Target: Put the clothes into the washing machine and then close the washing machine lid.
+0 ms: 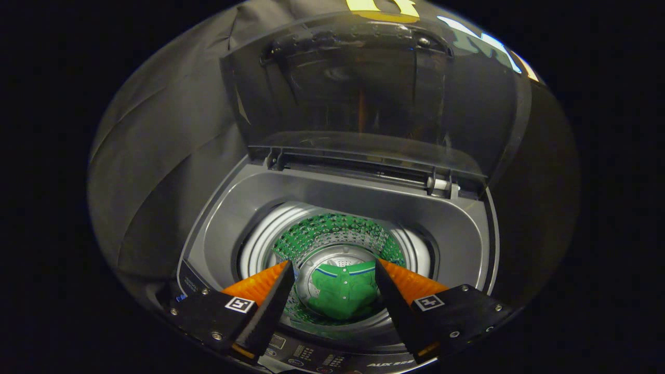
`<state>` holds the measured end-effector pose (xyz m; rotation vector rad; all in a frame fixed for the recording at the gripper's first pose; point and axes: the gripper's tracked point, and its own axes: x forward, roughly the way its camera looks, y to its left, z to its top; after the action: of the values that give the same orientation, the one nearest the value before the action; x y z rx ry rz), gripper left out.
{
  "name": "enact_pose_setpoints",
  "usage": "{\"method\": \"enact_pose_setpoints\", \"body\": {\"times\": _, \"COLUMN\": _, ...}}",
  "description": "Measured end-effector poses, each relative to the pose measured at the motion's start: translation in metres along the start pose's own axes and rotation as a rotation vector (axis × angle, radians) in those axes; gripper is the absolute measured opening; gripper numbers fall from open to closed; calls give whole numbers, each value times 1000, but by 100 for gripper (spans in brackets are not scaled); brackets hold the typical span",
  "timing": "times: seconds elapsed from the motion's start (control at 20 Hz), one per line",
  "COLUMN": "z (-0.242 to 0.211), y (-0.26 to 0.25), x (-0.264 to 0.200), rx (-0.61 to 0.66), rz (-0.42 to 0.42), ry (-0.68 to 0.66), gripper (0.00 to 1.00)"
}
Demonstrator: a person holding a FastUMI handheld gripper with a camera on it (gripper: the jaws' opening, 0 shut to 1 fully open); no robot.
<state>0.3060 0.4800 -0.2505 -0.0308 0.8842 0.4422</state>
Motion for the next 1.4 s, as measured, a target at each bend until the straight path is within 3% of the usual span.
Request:
{"method": "enact_pose_setpoints", "body": {"times": 0.6, "z": 84, "y": -18, "x": -93, "rx": -27, "rz": 26, "ry": -252, "gripper": 96}}
{"method": "enact_pose_setpoints", "body": {"times": 1.1, "z": 222, "y": -14, "x": -192, "rx": -34, "rz": -15, "ry": -671, "gripper": 95}}
{"method": "enact_pose_setpoints", "body": {"times": 1.25, "z": 262, "y": -15, "x": -204, "rx": -24, "rz": -45, "ry": -738, "gripper": 95}}
{"method": "enact_pose_setpoints", "body": {"times": 1.4, "z": 292, "y": -24, "x": -178, "rx": 5, "rz": -87, "ry": -710, "gripper": 95}}
